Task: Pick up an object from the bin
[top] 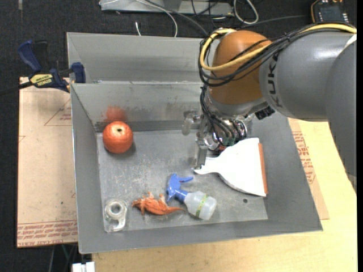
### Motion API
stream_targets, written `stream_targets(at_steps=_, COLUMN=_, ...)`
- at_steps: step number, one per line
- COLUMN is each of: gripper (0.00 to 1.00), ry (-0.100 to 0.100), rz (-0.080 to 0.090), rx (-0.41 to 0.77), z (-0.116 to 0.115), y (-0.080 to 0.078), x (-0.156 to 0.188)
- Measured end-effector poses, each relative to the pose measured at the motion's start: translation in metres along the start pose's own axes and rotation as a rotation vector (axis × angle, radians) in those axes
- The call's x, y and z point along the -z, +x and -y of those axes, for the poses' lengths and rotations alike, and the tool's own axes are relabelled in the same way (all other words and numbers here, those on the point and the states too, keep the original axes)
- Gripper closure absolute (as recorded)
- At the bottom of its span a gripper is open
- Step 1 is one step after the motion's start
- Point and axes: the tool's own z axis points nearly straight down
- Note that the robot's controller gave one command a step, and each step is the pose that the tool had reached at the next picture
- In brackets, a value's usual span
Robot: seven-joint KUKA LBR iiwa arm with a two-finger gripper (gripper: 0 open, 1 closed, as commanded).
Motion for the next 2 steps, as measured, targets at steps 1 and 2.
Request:
stream_targets(at_steps=1, gripper=0.00, ry=0.000, rz=0.007, rx=-0.002, z=0.000, y=-0.002, x=0.004)
stream_targets(at_steps=2, gripper=0.00, ry=0.001, rz=0.006, rx=0.152, z=0.101, y=-0.014, x=-0.088)
